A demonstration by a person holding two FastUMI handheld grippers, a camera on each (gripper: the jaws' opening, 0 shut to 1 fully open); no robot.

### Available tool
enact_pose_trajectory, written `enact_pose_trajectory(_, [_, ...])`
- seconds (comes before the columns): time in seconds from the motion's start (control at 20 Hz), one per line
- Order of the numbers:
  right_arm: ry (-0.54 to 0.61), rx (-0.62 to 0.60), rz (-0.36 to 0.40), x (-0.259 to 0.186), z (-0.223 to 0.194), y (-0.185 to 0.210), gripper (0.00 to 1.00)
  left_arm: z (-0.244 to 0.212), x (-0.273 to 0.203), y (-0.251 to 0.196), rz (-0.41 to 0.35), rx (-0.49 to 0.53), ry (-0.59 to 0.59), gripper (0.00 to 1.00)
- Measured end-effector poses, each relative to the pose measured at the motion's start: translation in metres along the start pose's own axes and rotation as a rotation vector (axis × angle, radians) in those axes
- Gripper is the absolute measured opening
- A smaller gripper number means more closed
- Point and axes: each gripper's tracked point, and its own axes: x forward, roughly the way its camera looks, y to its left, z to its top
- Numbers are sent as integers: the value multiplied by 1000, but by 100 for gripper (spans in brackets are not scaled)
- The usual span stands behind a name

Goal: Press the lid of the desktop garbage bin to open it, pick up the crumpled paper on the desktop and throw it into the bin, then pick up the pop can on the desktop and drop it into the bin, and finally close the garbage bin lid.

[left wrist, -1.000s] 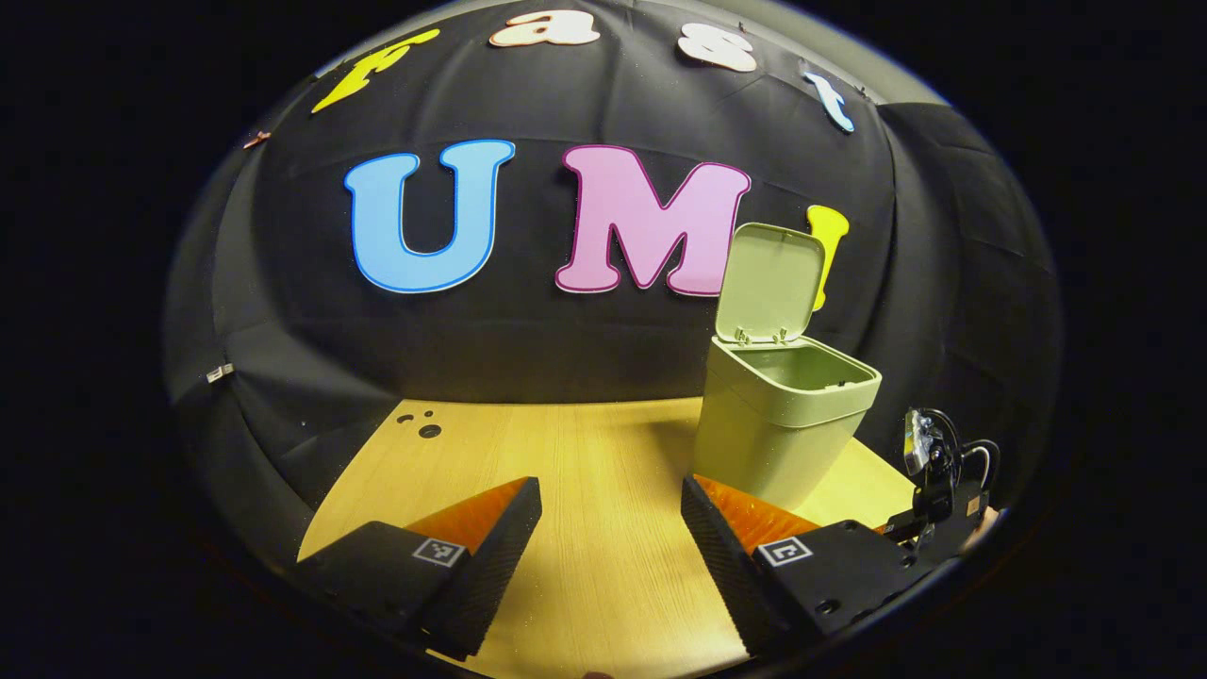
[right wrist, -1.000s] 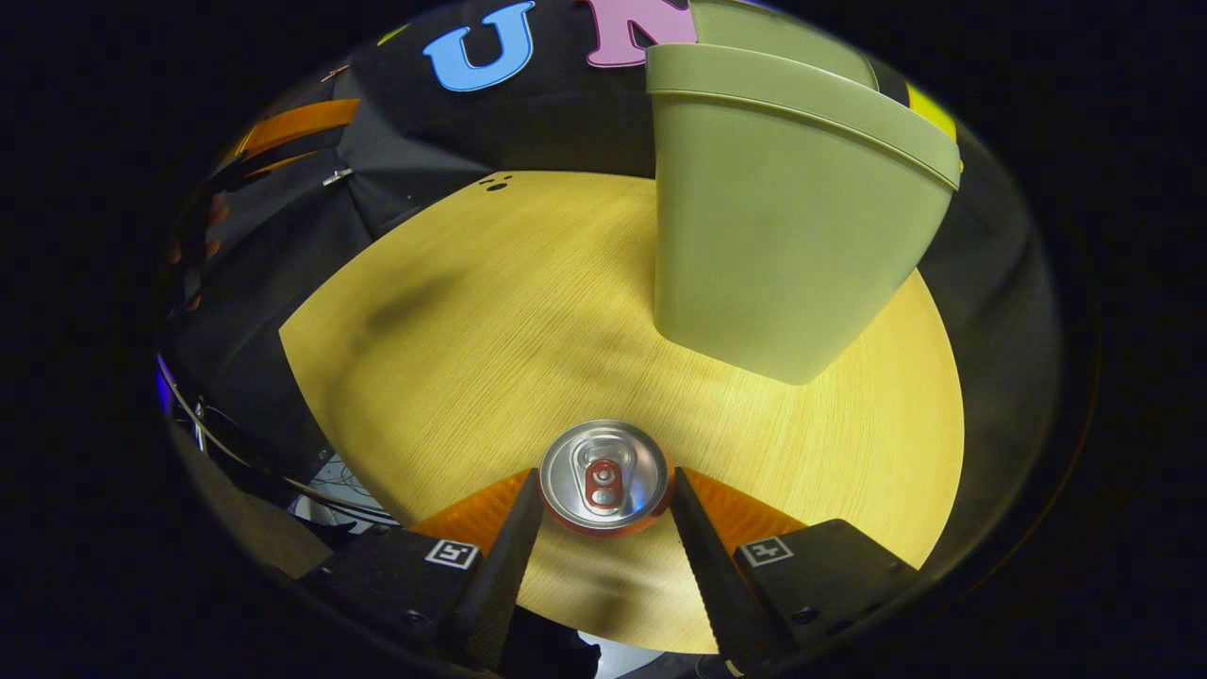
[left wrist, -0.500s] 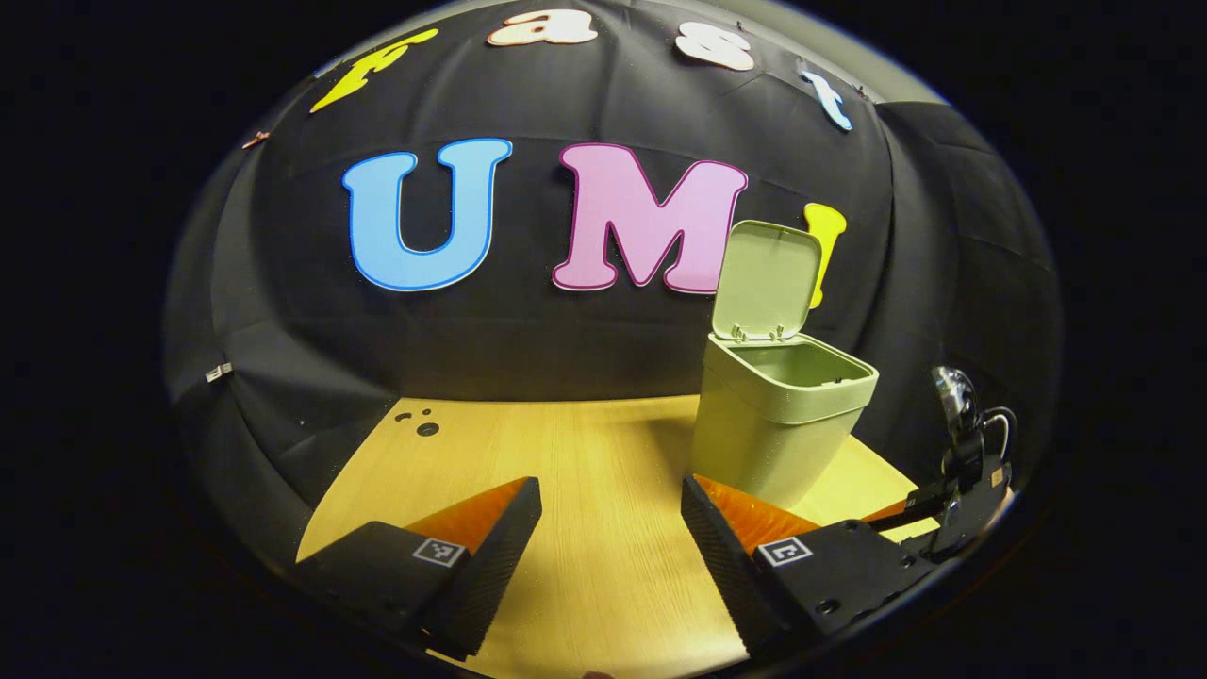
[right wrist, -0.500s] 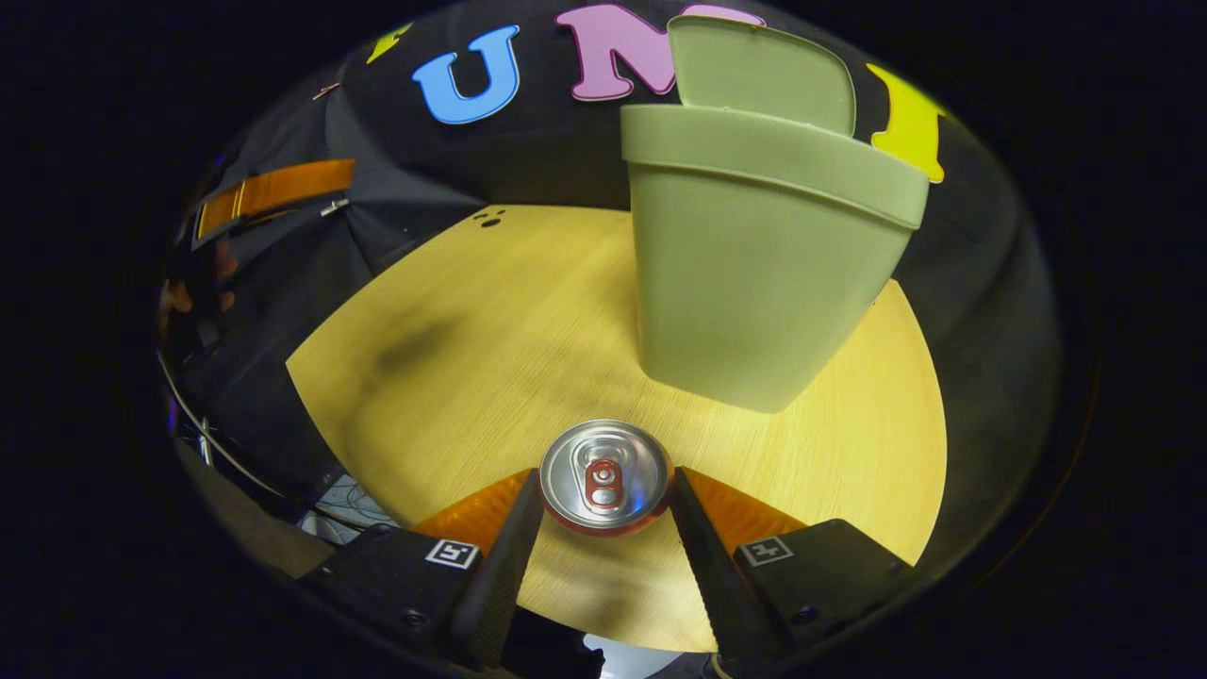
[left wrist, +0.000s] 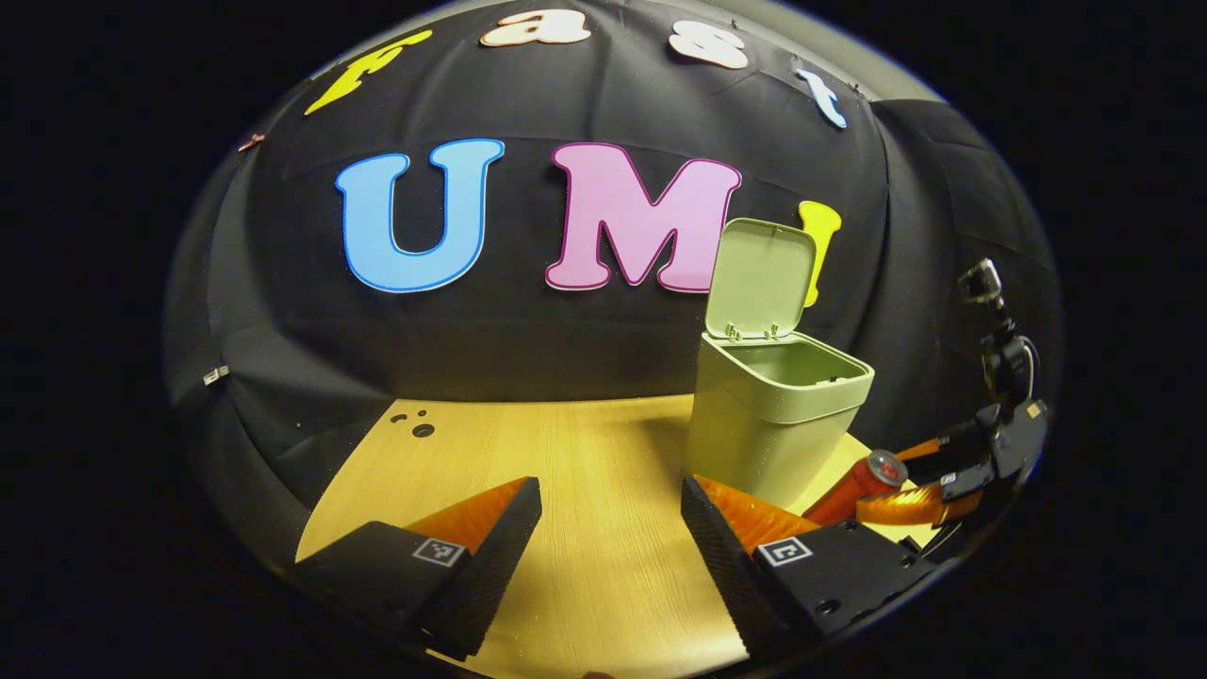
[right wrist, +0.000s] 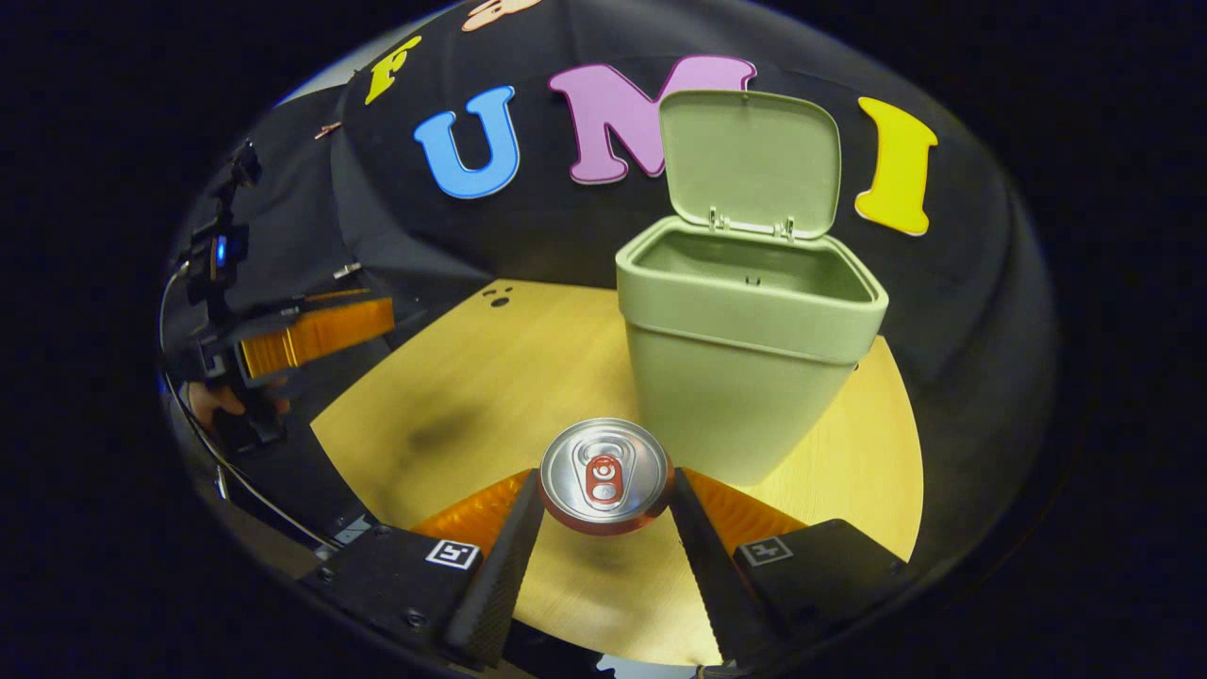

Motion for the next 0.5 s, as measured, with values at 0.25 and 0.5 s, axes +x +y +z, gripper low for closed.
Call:
enact_pose_trajectory(0.25, [-130,-9,28,-20,69,12,84,-2,0,2,7,-2,4,96])
enact_pose_trajectory(0.5, [-219,-35,32,-32,119,13,84,-1,-1,4,12,0,-2,96])
